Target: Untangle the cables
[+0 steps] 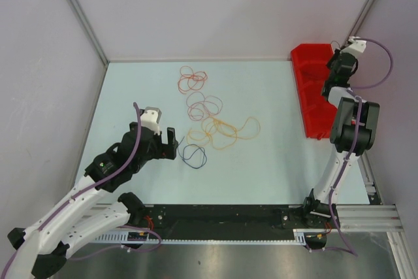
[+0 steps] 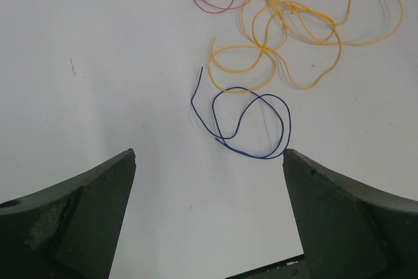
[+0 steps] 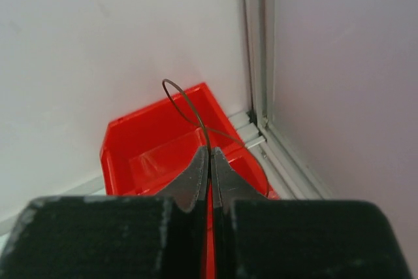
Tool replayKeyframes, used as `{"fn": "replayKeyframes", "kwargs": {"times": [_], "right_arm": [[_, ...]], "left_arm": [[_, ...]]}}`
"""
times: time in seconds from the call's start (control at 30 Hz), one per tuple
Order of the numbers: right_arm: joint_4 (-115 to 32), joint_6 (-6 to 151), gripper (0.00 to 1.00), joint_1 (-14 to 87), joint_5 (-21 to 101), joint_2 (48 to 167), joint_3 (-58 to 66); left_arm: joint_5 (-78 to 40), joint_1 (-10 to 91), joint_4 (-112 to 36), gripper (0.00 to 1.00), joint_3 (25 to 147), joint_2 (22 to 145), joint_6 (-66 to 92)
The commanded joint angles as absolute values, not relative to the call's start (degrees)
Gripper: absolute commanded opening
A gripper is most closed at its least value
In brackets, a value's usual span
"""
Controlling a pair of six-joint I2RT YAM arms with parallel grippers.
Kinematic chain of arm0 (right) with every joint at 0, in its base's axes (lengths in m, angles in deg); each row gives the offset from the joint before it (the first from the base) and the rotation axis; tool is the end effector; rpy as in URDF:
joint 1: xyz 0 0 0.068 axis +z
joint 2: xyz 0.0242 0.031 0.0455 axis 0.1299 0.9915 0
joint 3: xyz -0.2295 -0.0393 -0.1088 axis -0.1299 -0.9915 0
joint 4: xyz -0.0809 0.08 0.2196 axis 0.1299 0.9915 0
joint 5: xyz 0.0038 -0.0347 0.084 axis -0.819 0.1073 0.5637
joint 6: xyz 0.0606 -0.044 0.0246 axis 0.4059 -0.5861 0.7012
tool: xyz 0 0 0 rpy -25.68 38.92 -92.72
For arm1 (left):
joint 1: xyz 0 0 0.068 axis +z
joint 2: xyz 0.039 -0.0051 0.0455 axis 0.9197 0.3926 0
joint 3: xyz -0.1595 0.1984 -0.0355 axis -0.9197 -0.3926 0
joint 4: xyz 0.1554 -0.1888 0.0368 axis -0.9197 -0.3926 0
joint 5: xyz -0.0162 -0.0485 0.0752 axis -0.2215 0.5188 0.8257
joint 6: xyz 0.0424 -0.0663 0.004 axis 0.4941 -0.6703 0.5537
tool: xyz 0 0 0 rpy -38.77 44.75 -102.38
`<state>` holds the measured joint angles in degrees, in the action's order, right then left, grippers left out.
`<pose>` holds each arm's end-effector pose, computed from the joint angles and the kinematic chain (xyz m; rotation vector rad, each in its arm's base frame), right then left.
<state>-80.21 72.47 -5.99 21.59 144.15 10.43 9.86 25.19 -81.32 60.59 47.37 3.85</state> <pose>0.4819 -0.1277 0.2511 0.4066 1.4833 -0.2342 0.1369 -0.0898 0.2831 0.1753 2.1201 -0.2554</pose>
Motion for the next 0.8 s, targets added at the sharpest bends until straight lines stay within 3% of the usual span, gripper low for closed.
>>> {"fn": "replayKeyframes", "kwargs": {"times": [0.0, 0.33, 0.57, 0.77], "right_arm": [[-77.80, 74.05, 0.00, -4.84, 25.56, 146.74, 13.00], [-72.07, 80.29, 0.00, -3.97, 31.28, 151.22, 18.11], [-76.99, 90.64, 0.00, -6.07, 35.85, 151.75, 16.61], [-81.04, 96.37, 0.00, -6.43, 29.55, 151.49, 20.47]], "left_arm": [[11.13, 25.57, -80.76, 1.00, 60.57, 47.19, 3.13], [11.21, 25.66, -80.85, 1.00, 60.56, 46.92, 3.05], [11.04, 25.57, -80.59, 1.00, 60.48, 46.48, 3.13], [11.30, 25.75, -80.68, 1.00, 60.48, 46.66, 3.13]]}}
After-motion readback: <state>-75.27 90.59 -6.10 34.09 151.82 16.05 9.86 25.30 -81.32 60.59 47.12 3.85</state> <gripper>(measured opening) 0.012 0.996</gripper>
